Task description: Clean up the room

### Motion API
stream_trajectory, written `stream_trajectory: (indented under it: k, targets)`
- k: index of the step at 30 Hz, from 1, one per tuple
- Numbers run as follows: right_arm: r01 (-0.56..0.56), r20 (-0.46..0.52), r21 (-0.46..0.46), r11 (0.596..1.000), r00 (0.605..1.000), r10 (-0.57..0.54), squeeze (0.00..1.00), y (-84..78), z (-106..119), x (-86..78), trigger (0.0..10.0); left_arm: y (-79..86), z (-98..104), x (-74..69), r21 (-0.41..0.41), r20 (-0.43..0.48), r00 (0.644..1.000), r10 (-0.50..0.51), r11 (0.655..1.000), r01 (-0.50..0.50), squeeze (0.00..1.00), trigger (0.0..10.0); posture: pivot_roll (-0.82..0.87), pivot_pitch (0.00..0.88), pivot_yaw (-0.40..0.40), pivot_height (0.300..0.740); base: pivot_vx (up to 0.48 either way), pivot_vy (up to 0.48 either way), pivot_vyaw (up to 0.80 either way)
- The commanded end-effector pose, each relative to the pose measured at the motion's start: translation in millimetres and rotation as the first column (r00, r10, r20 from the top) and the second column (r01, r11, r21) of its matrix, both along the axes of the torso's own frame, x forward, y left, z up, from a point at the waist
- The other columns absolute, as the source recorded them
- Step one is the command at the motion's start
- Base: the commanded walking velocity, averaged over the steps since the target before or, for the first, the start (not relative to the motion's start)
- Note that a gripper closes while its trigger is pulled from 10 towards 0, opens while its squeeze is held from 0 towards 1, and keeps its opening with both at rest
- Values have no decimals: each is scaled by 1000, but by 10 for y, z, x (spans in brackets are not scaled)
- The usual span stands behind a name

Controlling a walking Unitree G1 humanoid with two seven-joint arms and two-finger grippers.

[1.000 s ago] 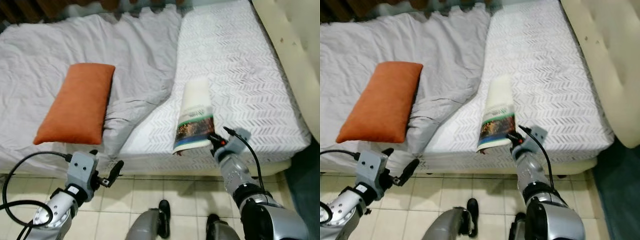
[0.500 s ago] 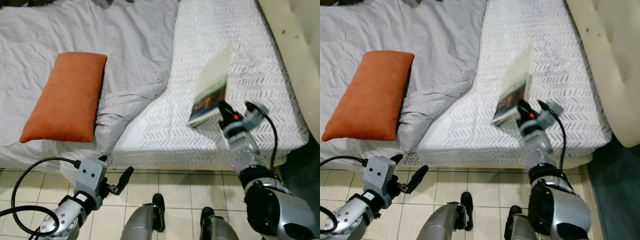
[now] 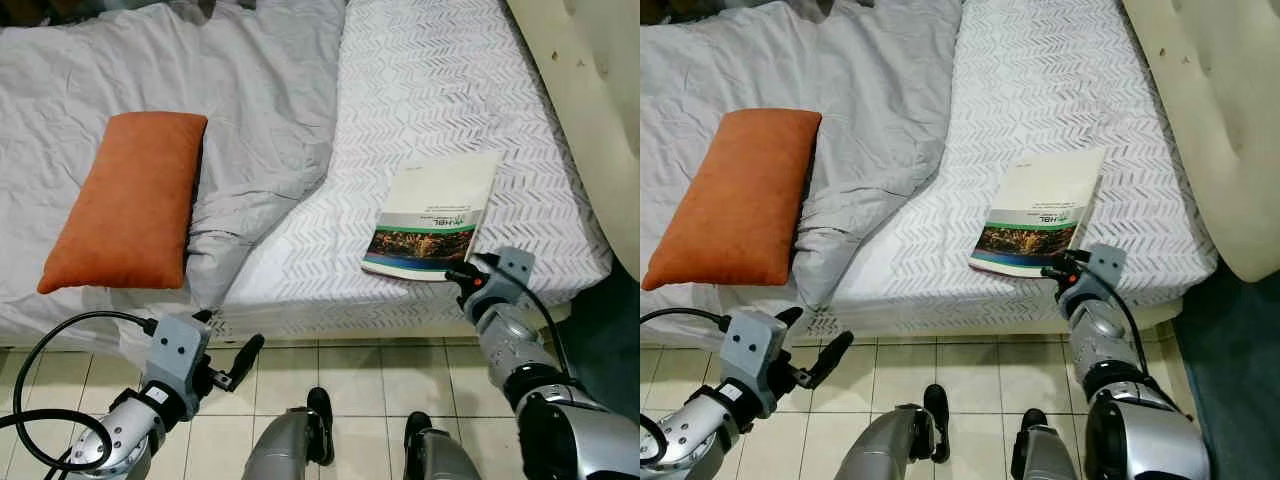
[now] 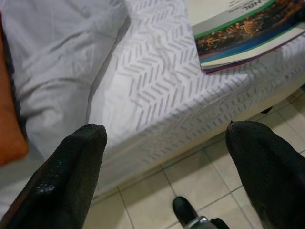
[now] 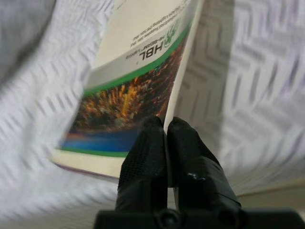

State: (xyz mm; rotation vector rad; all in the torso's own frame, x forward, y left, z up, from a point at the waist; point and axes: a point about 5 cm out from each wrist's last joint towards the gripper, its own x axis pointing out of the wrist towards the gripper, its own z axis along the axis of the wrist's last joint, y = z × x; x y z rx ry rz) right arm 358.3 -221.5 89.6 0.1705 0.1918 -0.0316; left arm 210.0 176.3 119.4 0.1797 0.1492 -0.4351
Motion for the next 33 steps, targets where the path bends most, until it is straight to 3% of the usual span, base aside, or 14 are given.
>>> stream_trajectory:
  k: [1,6,9,12,13,24,25,28,29,30,31,33]
  targets:
    - [-93,-76,-109,990,993,85,0,108,-118,-39,0,-25,-89,-76,30,-24,999,-30,999,31,0,10000,234,397,161,740,0,0,0]
    - [-147,-92,-231,962,987,129,0,120,-60,0,0,-269,-341,-118,40,1,991,-131,991,131,0,10000,192,422,129,740,0,0,0]
    - [-171,-97,-283,944,984,150,0,117,-22,23,0,-358,-438,-60,31,7,993,-117,993,117,0,10000,169,438,117,740,0,0,0]
    - [-192,-100,-319,928,981,169,0,124,2,37,0,-384,-457,-23,28,16,995,-99,995,99,0,10000,162,441,114,740,0,0,0]
    - [-220,-101,-374,901,975,196,0,135,43,60,0,-413,-461,-11,31,26,995,-95,995,95,0,10000,155,446,108,740,0,0,0]
    - [-251,-109,-562,788,967,230,0,119,193,137,0,-441,-560,-103,33,40,993,-108,994,107,0,10000,164,448,104,740,0,0,0]
    - [-270,-127,-607,747,961,244,0,127,195,140,0,-445,-565,-111,35,38,993,-110,993,109,0,10000,162,450,103,740,0,0,0]
    - [-274,-132,-624,731,960,247,0,133,198,143,0,-446,-568,-110,35,38,993,-110,993,109,0,10000,162,451,102,740,0,0,0]
    - [-279,-138,-639,717,958,251,0,140,201,147,8235,-446,-573,-109,36,36,993,-110,993,109,0,10000,161,451,102,740,0,0,0]
    - [-280,-140,-643,713,958,251,788,149,202,150,10000,-444,-582,-105,36,36,993,-109,994,108,0,10000,159,449,101,740,0,0,0]
    - [-281,-140,-646,710,958,251,1000,158,202,153,10000,-445,-588,-104,37,36,993,-108,994,107,0,10000,159,449,101,740,0,0,0]
    - [-282,-141,-653,703,957,253,1000,166,203,155,10000,-447,-593,-101,37,35,994,-108,994,107,0,10000,159,448,101,740,0,0,0]
